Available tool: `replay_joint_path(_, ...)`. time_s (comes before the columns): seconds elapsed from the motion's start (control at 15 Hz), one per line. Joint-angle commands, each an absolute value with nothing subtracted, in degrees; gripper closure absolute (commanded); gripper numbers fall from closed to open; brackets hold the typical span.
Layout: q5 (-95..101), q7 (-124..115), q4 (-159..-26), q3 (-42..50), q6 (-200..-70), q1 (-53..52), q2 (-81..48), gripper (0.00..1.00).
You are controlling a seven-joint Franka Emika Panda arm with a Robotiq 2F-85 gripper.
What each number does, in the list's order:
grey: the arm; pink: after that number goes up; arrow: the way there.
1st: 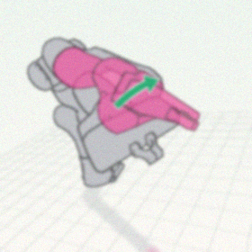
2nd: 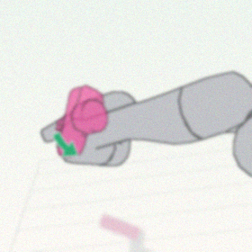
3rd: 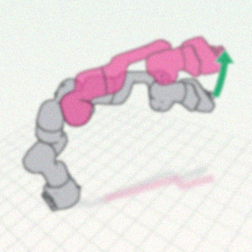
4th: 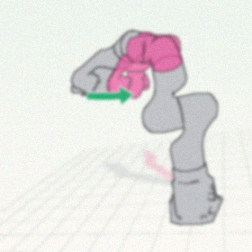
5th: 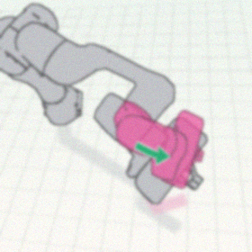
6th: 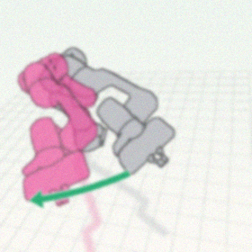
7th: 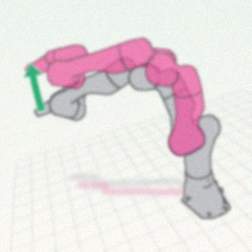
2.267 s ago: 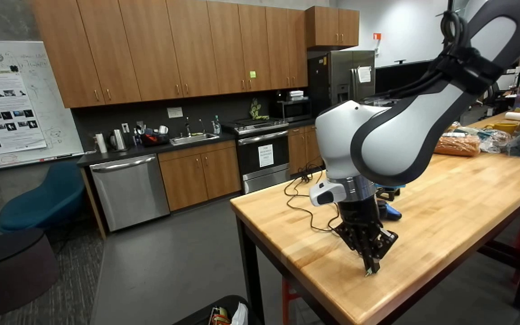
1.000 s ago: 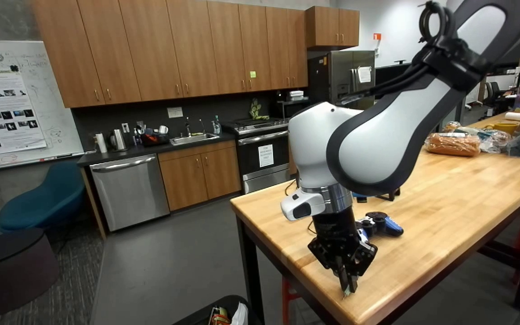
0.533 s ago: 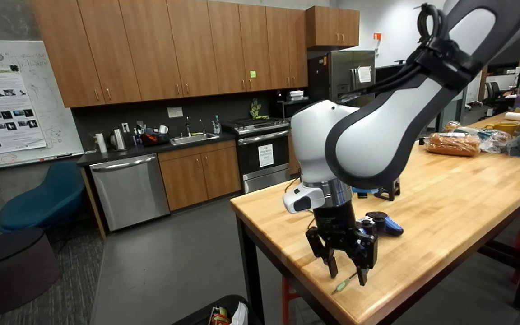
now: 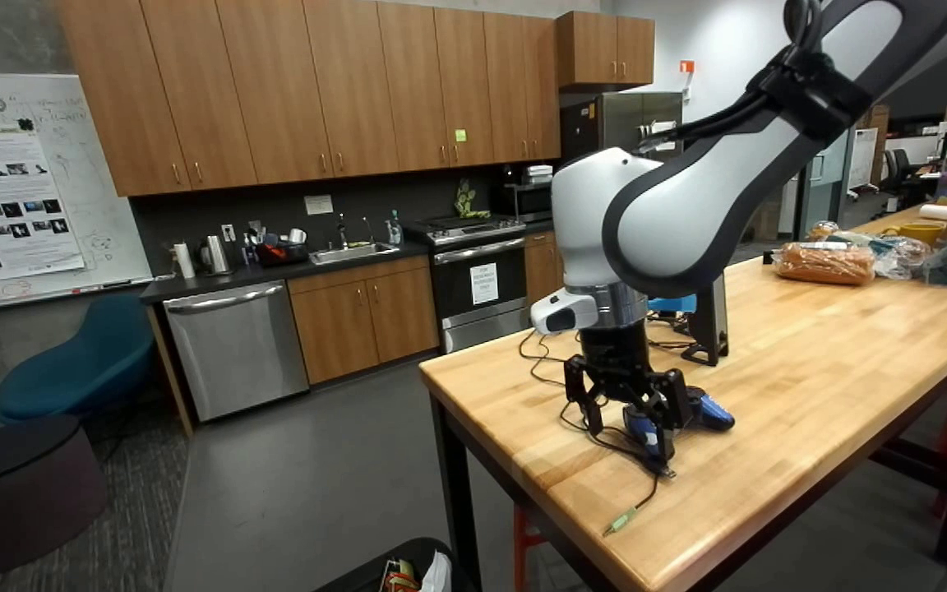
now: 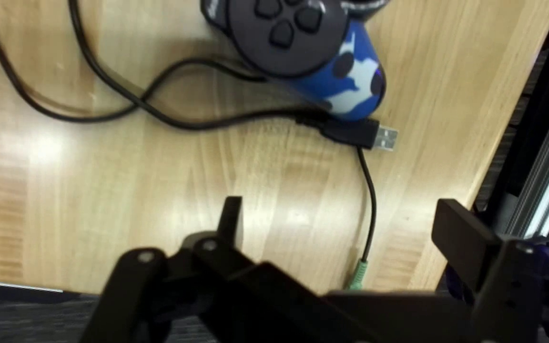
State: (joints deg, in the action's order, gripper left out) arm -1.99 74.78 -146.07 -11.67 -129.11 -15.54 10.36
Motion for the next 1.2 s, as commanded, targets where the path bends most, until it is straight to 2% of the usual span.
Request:
replay_joint_path(0.0, 2.4, 71.7, -147.1, -9.8, -128.6, -13.4, 13.8, 0.00)
replay_joint_path(1.13, 8.9, 62.4, -148.4, -4.4, -128.2, -8.4, 12.3, 0.00)
